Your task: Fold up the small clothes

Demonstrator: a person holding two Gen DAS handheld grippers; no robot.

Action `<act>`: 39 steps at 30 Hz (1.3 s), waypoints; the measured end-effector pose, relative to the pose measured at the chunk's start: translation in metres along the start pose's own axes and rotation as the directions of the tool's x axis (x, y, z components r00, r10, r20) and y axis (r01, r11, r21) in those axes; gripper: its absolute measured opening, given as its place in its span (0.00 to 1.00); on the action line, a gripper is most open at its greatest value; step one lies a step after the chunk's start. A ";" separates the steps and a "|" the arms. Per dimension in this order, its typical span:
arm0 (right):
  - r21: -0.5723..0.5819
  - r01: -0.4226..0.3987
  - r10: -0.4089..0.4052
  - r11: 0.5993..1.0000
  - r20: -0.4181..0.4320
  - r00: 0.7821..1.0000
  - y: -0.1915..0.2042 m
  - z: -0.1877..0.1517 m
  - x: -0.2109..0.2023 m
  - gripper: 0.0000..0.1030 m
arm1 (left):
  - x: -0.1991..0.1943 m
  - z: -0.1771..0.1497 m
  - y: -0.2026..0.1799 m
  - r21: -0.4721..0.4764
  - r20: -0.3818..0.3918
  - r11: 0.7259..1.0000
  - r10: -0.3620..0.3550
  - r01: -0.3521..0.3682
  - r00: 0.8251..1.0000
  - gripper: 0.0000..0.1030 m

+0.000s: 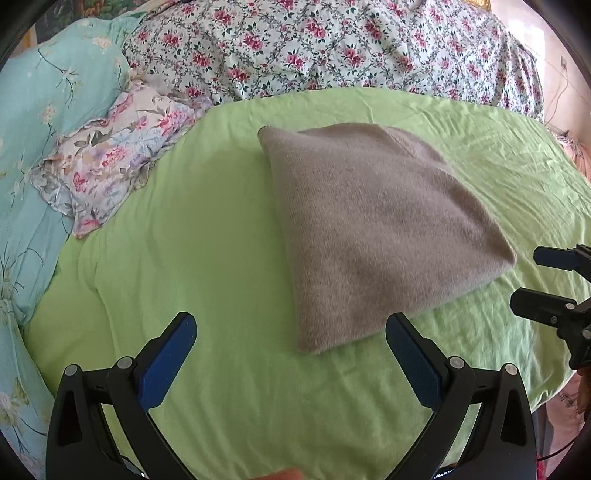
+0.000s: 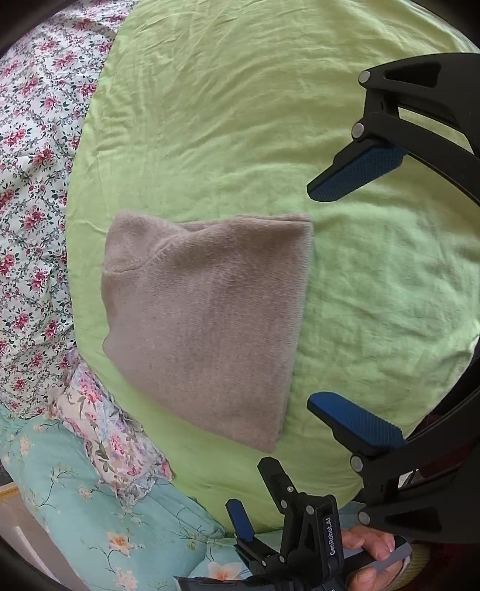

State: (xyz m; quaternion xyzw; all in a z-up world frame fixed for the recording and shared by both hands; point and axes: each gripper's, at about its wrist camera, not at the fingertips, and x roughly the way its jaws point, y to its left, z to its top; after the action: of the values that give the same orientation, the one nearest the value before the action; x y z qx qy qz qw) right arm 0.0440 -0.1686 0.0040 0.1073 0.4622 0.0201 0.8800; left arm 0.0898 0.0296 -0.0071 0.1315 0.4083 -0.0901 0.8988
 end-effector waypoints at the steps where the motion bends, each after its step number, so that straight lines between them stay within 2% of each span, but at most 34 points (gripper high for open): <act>1: 0.000 -0.001 0.001 1.000 0.000 1.000 0.000 0.001 0.001 1.00 | 0.000 0.001 0.000 -0.004 0.001 1.000 0.002 -0.002 1.000 1.00; 20: 0.010 -0.030 0.030 0.999 0.021 0.999 0.004 0.044 0.013 1.00 | 0.009 0.026 0.013 -0.081 0.017 0.996 0.030 -0.028 0.999 1.00; 39: 0.022 -0.039 0.039 0.999 0.014 0.999 0.000 0.056 0.021 1.00 | 0.015 0.036 0.013 -0.106 0.043 0.994 0.046 -0.041 0.998 1.00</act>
State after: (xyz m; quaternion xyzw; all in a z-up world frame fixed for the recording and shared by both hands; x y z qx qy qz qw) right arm 0.1023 -0.1750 0.0177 0.1263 0.4541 0.0314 0.8814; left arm 0.1281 0.0297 0.0064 0.0909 0.3891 -0.0517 0.9152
